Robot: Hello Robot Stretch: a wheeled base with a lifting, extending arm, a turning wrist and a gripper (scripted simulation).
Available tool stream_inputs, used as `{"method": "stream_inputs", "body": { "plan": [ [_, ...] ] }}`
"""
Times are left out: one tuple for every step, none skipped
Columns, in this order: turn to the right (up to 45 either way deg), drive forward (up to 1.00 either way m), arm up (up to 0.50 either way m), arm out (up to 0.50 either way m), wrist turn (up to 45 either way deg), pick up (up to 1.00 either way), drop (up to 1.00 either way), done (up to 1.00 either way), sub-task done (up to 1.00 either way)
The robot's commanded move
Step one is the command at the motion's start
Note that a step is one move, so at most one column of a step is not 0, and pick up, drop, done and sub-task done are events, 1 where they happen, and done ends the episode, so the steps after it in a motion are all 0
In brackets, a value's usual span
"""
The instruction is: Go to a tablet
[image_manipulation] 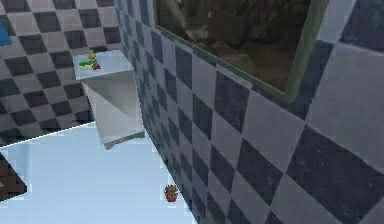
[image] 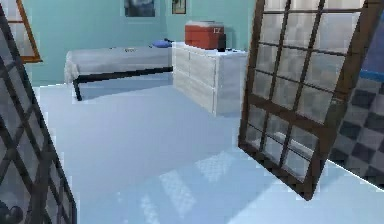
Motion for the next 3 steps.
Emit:
{"method": "stream_inputs", "body": {
  "plan": [
    [0.0, 0.45, 0.00, 0.00, 0.0, 0.00, 0.00, 0.00, 0.00],
    [-18.0, 0.00, 0.00, 0.00, 0.0, 0.00, 0.00, 0.00, 0.00],
    [0.0, 0.05, 0.00, 0.00, 0.0, 0.00, 0.00, 0.00, 0.00]
  ]
}}
